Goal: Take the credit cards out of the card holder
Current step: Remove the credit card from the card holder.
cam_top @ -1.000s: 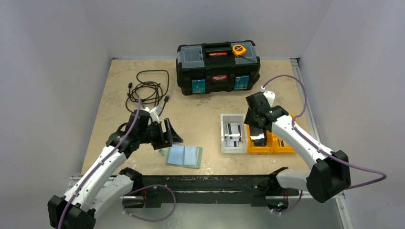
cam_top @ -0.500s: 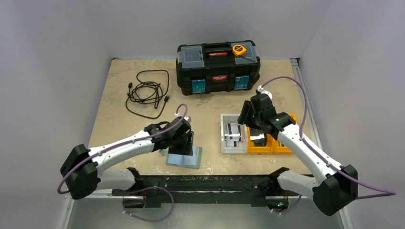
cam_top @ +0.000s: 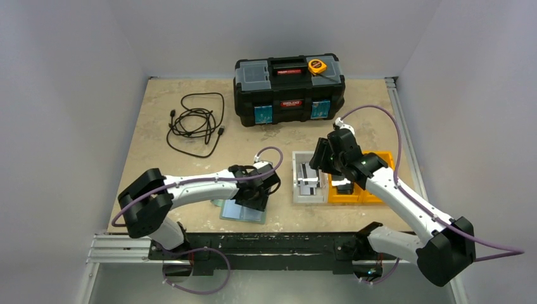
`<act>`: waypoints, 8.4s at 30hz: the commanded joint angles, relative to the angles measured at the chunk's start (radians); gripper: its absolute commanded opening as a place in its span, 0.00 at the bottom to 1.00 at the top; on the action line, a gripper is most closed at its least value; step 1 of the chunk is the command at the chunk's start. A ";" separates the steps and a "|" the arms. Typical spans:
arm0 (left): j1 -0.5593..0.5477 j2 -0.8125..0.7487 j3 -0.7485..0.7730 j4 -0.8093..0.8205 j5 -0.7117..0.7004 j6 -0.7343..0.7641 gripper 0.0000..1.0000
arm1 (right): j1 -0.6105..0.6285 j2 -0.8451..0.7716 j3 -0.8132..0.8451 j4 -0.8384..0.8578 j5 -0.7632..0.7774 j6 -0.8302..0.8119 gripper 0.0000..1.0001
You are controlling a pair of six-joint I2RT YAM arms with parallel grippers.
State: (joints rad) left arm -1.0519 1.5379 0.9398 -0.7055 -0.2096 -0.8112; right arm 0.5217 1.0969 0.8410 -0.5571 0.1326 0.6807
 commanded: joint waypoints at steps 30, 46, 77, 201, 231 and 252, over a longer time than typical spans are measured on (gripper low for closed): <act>0.077 -0.148 -0.147 0.142 0.073 -0.099 0.00 | 0.204 0.013 -0.056 0.150 -0.077 0.118 0.54; 0.250 -0.461 -0.466 0.483 0.327 -0.245 0.00 | 0.497 0.370 0.049 0.385 -0.120 0.238 0.41; 0.261 -0.807 -0.311 -0.180 -0.037 -0.238 0.37 | 0.635 0.717 0.273 0.487 -0.233 0.241 0.33; 0.497 -0.561 -0.515 0.358 0.576 -0.134 0.00 | 0.567 0.647 0.067 0.257 0.032 0.246 0.11; 0.514 -0.719 -0.381 0.003 0.398 -0.071 0.00 | 0.568 0.529 0.174 0.225 0.036 0.188 0.27; 0.658 -0.862 -0.381 0.366 0.771 -0.235 0.00 | 0.371 0.179 -0.128 0.822 -0.374 0.227 0.86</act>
State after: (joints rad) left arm -0.4294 0.6827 0.5705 -0.5449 0.4026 -0.9585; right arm 0.9344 1.3579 0.7639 0.0349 -0.1009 0.8806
